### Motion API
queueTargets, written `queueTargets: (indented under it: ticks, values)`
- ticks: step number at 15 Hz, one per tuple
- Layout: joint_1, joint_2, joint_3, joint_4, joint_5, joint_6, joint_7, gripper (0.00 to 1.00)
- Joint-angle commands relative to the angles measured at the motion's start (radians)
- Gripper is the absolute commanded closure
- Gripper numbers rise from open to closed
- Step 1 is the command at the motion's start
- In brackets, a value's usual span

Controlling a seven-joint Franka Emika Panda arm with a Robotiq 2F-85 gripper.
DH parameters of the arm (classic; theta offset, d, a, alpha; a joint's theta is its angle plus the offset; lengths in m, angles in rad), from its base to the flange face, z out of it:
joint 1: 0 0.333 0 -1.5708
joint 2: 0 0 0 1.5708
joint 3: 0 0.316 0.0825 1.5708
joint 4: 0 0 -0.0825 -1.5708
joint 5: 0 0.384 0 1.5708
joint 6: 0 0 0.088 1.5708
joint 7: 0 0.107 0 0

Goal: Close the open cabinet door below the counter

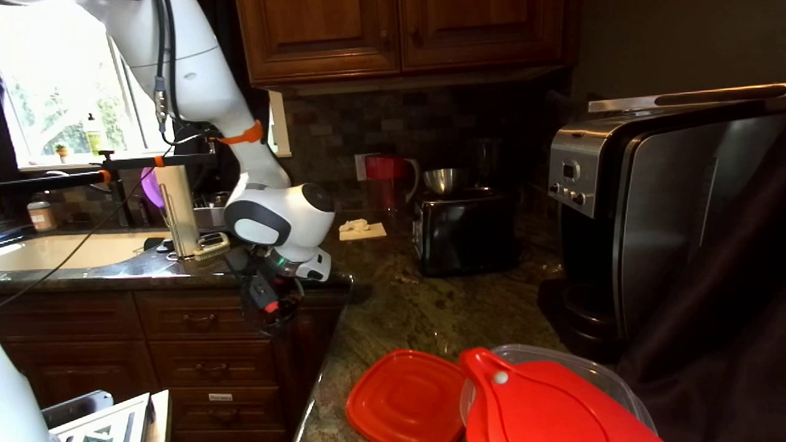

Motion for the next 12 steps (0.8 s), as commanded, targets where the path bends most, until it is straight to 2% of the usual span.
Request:
queueTargets:
  ticks: [1,4,5,6,7,8,10,11,12]
  values:
    - [0.095,-0.244,0.055,-0.197,0.04,0.15,0.195,0.0]
    - [0.166,-0.396,0.113,-0.315,0.003,0.251,0.417,0.0]
    - [0.165,-0.249,0.124,-0.203,-0.061,0.346,0.487,0.0]
    - [0.174,-0.274,0.143,-0.226,-0.087,0.393,0.558,0.0]
    - [0.096,-0.284,0.232,-0.227,-0.128,0.434,0.637,0.0]
    - [0.058,-0.276,0.265,-0.225,-0.188,0.476,0.716,0.0]
    - [-0.093,-0.264,0.355,-0.218,-0.36,0.513,0.875,0.0]
    - [0.037,-0.28,0.275,-0.218,-0.242,0.484,0.755,0.0]
    - [-0.02,-0.278,0.307,-0.217,-0.299,0.492,0.81,0.0]
